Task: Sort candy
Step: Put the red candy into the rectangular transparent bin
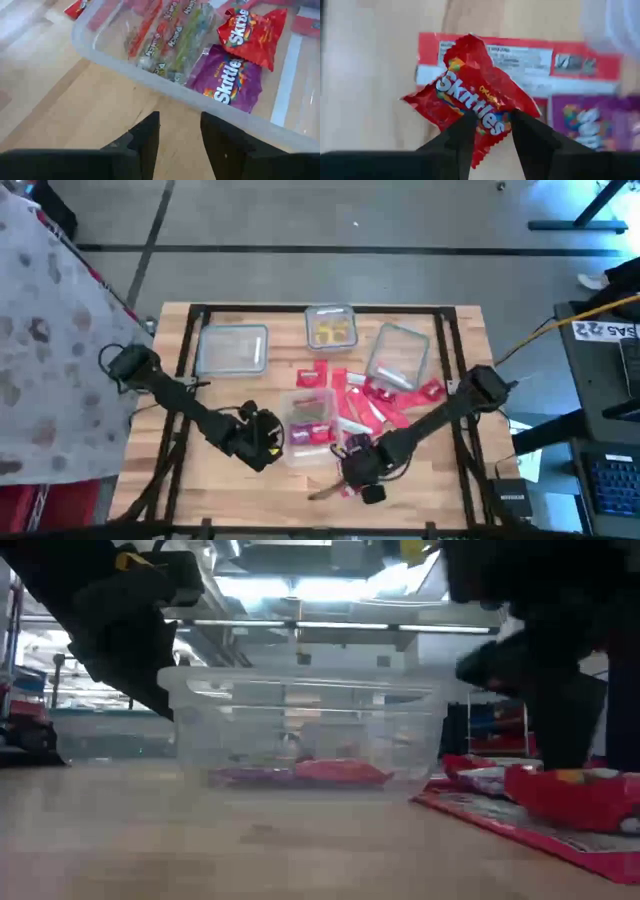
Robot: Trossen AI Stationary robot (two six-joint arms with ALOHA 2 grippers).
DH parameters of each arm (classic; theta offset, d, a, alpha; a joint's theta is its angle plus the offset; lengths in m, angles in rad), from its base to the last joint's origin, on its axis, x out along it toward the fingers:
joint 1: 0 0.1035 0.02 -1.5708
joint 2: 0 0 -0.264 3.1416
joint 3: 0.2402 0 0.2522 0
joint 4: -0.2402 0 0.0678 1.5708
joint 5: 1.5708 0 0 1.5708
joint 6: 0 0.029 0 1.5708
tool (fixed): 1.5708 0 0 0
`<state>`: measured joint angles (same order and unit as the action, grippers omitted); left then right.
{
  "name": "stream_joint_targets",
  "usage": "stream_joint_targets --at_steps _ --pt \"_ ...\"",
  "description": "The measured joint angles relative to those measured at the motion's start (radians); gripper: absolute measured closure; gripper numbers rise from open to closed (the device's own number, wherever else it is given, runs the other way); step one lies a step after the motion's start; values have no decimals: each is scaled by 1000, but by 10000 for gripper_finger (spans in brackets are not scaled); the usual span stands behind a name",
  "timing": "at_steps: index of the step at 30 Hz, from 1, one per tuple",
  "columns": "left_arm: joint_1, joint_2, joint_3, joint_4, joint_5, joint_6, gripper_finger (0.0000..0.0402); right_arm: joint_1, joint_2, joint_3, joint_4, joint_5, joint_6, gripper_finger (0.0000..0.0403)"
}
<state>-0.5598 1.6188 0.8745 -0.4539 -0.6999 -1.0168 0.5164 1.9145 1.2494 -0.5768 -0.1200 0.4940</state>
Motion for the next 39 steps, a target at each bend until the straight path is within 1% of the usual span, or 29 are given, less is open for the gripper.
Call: stream_joint_targets --at_steps 3,6,8,12,15,18,26,29,33,34,39 --pt "0 0 0 2 0 0 273 -3 -5 39 4 -13 -40 290" --pt "0 0 0 2 5 0 273 18 -5 65 1 -23 -158 290" --pt "0 0 0 2 5 -1 273 42 -5 66 -9 -20 -270 291" --pt "0 0 0 3 5 -1 273 101 -3 34 -42 80 -467 291" --pt "0 0 0 3 5 -1 273 132 -2 3 -38 161 -521 291" --pt "0 0 0 2 5 -1 273 145 -2 -25 -39 213 -519 291" --pt "0 0 0 3 5 -1 273 145 -2 -81 21 216 -445 296" --pt "0 0 0 3 5 -1 273 145 -2 -85 32 218 -396 322" --pt "0 0 0 3 5 -1 273 145 -4 -69 19 236 -339 385" --pt "0 0 0 3 5 -1 273 145 -4 -57 16 237 -335 393" --pt "0 0 0 3 5 -1 273 143 -4 42 -48 266 -323 397"
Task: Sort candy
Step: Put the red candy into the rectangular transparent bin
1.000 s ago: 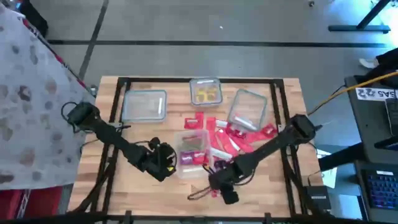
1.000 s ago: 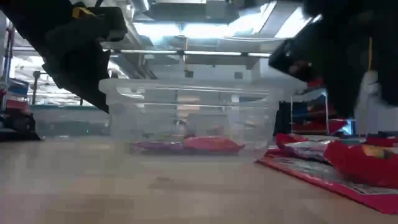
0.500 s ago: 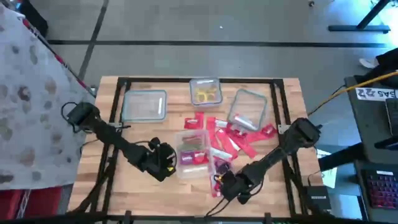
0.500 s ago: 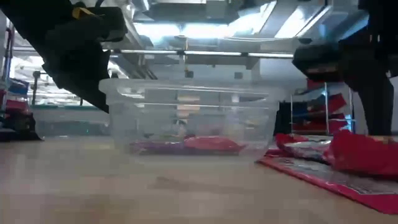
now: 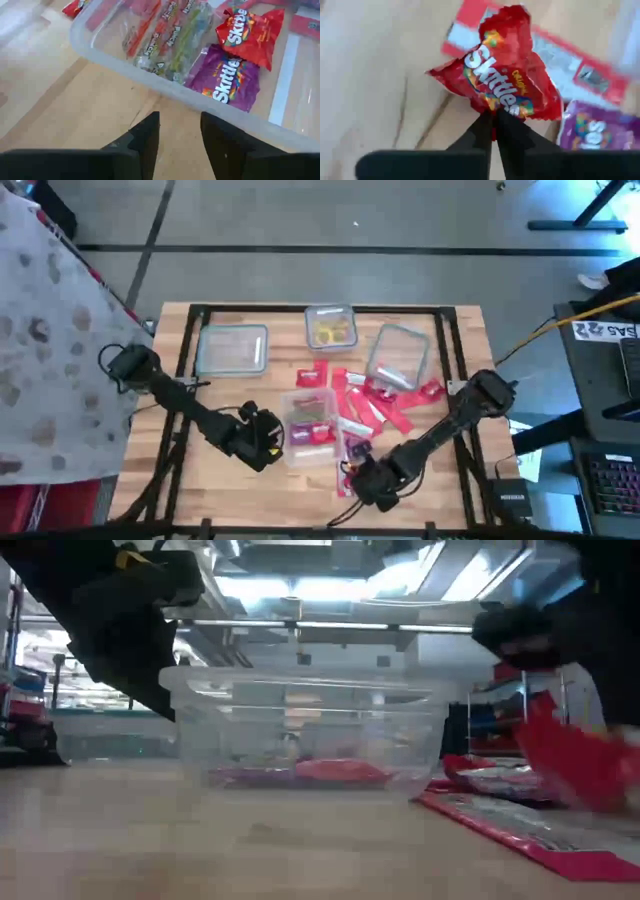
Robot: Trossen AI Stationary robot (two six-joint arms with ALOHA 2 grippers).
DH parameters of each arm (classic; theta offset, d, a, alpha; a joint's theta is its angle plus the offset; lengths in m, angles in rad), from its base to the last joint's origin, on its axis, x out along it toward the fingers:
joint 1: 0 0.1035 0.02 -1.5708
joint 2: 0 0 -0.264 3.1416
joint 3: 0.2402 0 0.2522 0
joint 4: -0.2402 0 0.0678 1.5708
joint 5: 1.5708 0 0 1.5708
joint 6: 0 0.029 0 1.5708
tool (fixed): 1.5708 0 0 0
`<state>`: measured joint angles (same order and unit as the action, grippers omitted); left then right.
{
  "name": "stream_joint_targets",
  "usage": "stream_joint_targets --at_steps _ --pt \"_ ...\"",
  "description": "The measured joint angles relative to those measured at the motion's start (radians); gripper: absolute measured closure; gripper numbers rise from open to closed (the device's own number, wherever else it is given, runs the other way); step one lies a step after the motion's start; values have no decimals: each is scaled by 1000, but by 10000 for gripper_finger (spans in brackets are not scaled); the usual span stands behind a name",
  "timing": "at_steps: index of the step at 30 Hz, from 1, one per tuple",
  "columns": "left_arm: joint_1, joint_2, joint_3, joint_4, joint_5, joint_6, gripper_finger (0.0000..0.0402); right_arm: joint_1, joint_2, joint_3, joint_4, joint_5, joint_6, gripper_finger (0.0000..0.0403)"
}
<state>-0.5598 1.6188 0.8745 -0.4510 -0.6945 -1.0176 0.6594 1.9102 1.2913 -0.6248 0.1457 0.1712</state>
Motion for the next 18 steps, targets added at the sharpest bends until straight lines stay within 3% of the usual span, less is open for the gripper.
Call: stream_joint_targets --at_steps 7,12,18 --pt "0 0 0 0 0 0 273 -17 -1 200 -132 120 -35 401" --pt "0 0 0 1 0 0 273 -133 -2 293 -129 183 75 401" --pt "0 0 0 24 1 8 273 -318 31 298 -98 -23 301 402"
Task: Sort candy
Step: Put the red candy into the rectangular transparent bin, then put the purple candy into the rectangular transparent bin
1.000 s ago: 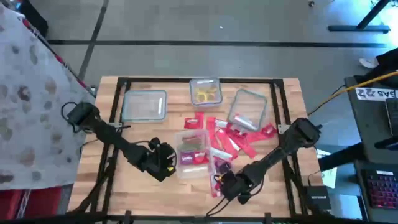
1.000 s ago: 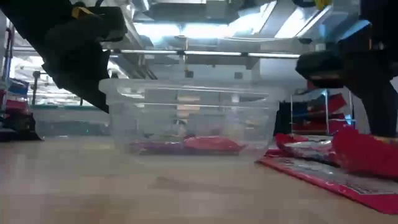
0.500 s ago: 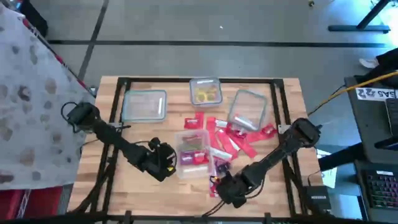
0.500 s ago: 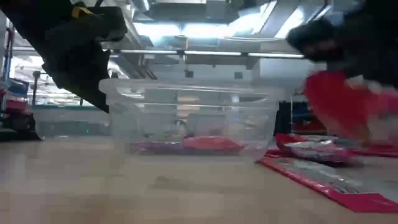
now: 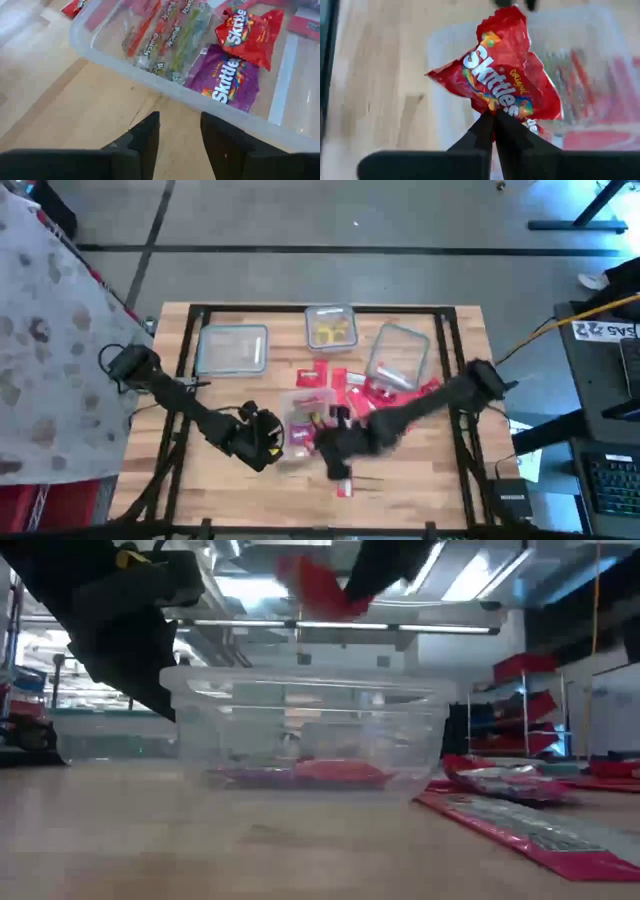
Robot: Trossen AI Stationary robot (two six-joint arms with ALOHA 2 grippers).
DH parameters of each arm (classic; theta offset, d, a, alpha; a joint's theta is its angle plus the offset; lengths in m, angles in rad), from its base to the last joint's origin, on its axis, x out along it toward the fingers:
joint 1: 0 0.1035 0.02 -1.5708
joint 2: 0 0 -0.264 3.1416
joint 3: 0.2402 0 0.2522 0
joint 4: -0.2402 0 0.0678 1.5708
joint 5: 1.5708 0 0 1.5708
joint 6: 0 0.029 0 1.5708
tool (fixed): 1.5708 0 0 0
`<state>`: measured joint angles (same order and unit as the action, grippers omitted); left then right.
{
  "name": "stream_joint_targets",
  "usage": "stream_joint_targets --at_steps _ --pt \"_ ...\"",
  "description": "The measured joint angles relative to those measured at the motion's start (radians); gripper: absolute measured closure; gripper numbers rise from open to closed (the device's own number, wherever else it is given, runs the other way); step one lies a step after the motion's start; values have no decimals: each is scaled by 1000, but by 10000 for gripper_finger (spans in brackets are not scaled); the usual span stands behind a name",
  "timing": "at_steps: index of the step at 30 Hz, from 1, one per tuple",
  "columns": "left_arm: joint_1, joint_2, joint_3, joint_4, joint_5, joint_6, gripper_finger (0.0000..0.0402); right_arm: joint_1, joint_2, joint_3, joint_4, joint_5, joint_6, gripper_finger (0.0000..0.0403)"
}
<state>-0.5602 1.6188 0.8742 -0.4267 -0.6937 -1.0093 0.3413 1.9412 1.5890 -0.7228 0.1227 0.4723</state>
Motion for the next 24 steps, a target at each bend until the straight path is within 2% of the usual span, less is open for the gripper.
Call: stream_joint_targets --at_steps 6,12,15,21,24 --pt "0 0 0 2 -1 4 273 -49 96 -1 83 -180 -5 402" --pt "0 0 0 0 -1 5 273 -48 119 -1 91 -198 -18 391" --pt "0 0 0 -1 -1 5 273 -47 119 -1 94 -222 -62 357" --pt "0 0 0 -1 -1 1 273 -47 119 -1 104 -221 -86 258" --pt "0 0 0 -2 -1 -1 273 -47 93 -1 100 -220 -94 227"
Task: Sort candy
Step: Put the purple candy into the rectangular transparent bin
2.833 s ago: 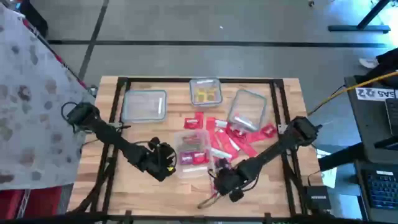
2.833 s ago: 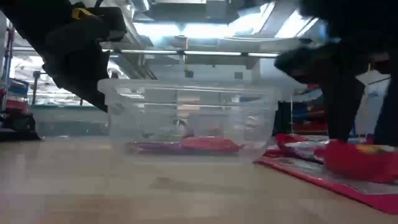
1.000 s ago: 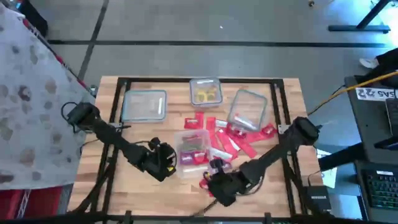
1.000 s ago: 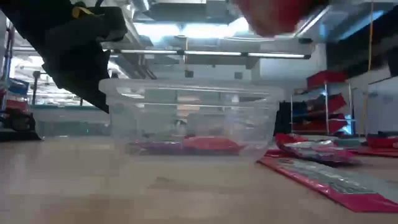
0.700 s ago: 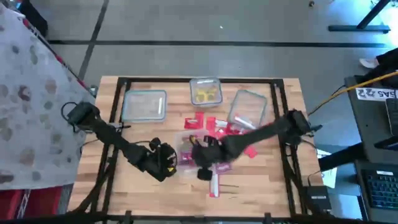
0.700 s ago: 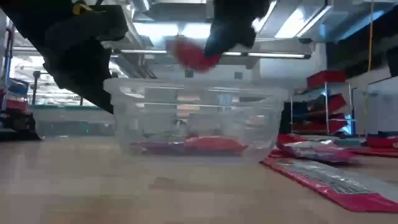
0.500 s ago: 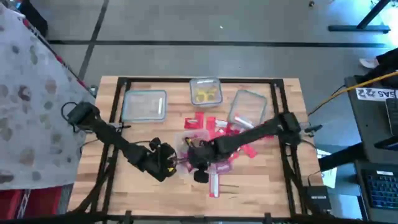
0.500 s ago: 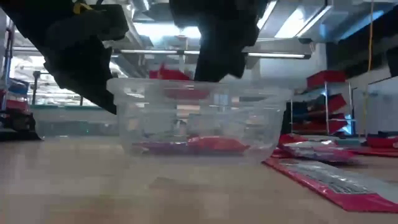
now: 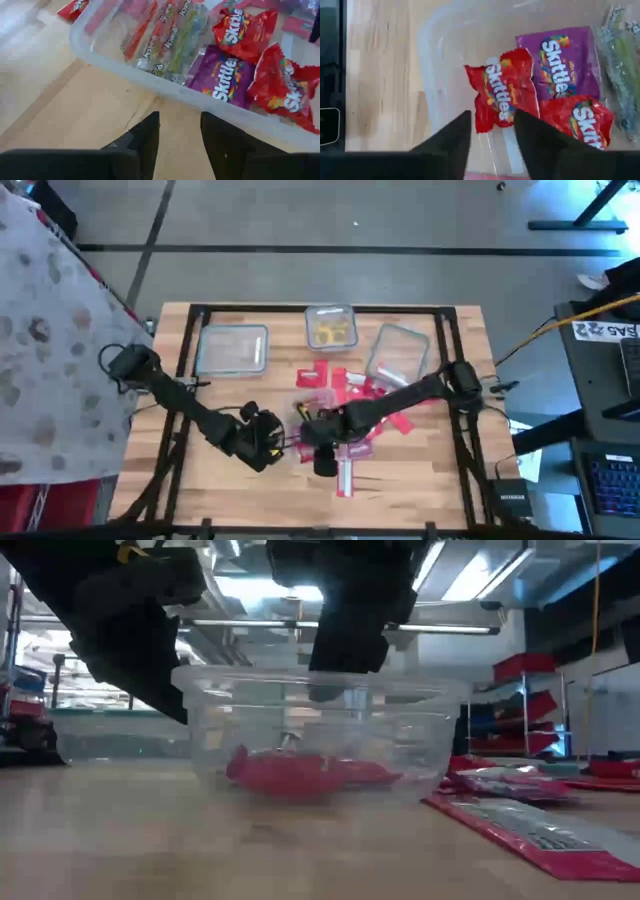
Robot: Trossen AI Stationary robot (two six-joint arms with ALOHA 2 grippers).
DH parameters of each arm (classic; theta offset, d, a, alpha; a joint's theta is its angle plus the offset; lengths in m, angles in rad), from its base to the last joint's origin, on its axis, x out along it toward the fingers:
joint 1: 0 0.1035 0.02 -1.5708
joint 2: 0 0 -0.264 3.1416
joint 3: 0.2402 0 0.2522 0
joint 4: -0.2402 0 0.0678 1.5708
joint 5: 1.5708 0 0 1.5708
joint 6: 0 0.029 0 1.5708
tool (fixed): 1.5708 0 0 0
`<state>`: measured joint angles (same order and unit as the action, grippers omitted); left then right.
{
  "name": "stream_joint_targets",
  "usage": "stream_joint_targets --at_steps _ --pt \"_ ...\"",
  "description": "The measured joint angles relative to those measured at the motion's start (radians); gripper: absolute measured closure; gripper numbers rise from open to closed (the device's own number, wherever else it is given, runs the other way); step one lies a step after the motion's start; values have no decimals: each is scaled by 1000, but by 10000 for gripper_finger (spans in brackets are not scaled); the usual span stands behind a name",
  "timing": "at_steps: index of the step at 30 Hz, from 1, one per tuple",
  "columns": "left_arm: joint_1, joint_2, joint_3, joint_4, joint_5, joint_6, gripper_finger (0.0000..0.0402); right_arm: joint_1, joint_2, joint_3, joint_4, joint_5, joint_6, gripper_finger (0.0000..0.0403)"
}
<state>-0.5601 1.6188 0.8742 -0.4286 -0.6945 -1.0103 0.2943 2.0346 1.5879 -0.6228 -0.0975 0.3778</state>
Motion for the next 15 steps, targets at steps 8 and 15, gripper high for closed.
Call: stream_joint_targets --at_steps 8,15 --pt "0 0 0 -1 0 -1 273 94 -193 1 -193 209 -38 226" --pt "-3 0 0 1 0 -3 273 229 -237 -24 -448 371 111 243"
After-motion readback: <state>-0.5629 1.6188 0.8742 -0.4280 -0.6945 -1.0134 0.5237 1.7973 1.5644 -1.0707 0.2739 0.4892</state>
